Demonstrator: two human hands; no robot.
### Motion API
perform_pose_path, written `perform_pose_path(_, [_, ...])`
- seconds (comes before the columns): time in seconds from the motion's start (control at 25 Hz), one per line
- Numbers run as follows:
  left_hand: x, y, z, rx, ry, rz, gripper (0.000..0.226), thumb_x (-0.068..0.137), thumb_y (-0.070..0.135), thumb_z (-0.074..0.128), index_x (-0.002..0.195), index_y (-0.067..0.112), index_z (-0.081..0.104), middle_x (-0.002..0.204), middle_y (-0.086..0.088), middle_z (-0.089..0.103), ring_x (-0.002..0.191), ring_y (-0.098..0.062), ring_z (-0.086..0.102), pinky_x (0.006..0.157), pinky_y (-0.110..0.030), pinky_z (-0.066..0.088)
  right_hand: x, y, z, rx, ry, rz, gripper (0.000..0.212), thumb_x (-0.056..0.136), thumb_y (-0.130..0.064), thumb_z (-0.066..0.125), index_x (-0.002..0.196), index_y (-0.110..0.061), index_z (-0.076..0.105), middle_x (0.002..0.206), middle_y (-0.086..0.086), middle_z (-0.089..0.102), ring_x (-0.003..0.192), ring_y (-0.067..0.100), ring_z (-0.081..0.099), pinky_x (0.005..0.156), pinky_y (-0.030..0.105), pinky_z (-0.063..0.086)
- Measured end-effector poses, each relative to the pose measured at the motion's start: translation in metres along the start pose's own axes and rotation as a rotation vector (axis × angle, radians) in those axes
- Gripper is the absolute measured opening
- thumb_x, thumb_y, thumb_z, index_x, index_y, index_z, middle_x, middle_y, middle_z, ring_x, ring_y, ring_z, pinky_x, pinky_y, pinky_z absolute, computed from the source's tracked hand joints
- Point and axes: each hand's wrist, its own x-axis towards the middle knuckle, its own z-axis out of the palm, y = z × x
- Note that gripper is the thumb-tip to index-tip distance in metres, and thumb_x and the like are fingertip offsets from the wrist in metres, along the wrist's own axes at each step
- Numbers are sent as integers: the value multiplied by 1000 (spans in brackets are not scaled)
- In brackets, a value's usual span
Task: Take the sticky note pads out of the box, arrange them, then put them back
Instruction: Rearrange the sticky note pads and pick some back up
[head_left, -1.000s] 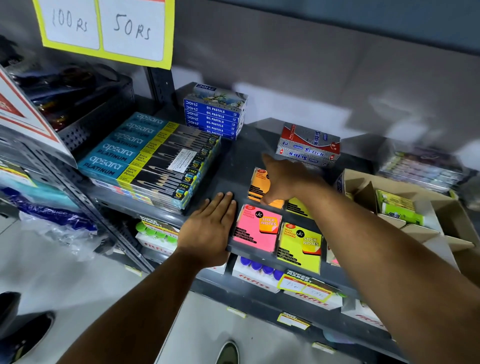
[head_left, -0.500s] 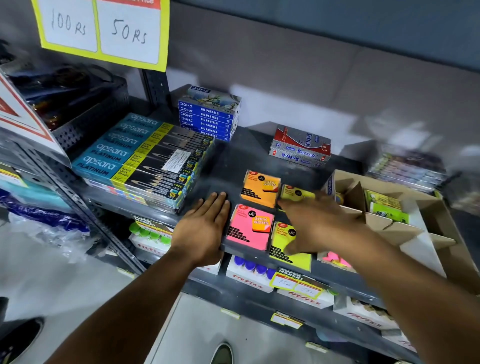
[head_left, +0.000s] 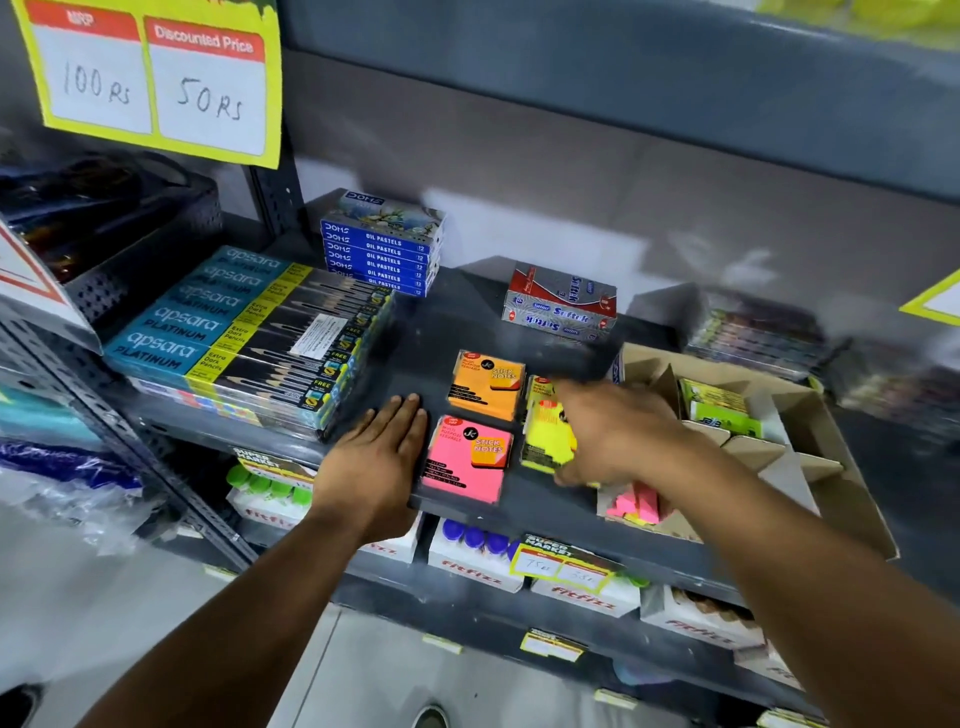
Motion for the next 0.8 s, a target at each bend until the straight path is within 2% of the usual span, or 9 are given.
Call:
perform_pose_path(0.08, [1, -1, 2, 9, 0, -6, 99, 69, 46, 54, 149, 11, 8, 159, -6, 2, 146, -21, 3, 117, -35, 2, 16, 9, -10, -18, 60, 48, 65, 57, -50, 78, 103, -23, 40, 105, 5, 64, 92, 30, 61, 68, 36, 43])
perform_pose_path(0.2, [0, -1, 2, -9, 17, 1, 94, 69, 42, 52, 148, 9, 14, 159, -11, 11, 145, -25, 9, 117, -38, 9, 44, 15, -13, -30, 12, 79, 75, 59, -45, 80, 120, -18, 45, 117, 6, 63, 102, 31, 59, 78, 35, 49])
perform_pose_path(0.36, [0, -1, 2, -4, 21, 16, 95, 67, 43, 53, 147, 7, 18, 158, -14, 16, 145, -27, 13, 117, -40, 12, 69, 17, -7, -32, -120, 108, 77, 59, -43, 84, 121, -15, 51, 120, 8, 63, 103, 31, 61, 80, 36, 52])
perform_pose_path(0.48, [1, -1, 2, -10, 23, 18, 96, 67, 45, 53, 147, 6, 19, 157, -14, 16, 145, -28, 13, 117, -40, 12, 78, 18, 0, -34, -142, 91, 74, 57, -44, 86, 117, -15, 53, 117, 9, 64, 99, 30, 61, 78, 36, 52])
perform_pose_path(0.64, [0, -1, 2, -5, 28, 19, 96, 69, 48, 54, 147, 7, 18, 157, -14, 16, 145, -27, 13, 116, -40, 11, 83, 21, 8, 0, -157, 77, 90, 50, -49, 88, 123, -16, 46, 128, 10, 59, 109, 33, 58, 88, 42, 50])
perform_pose_path(0.8, [0, -1, 2, -15, 37, 29, 94, 70, 49, 52, 147, 6, 20, 157, -15, 18, 144, -29, 15, 116, -41, 11, 88, 18, 12, 17, -139, 50, 107, 48, -49, 89, 136, -15, 37, 137, 11, 53, 117, 33, 54, 90, 42, 49])
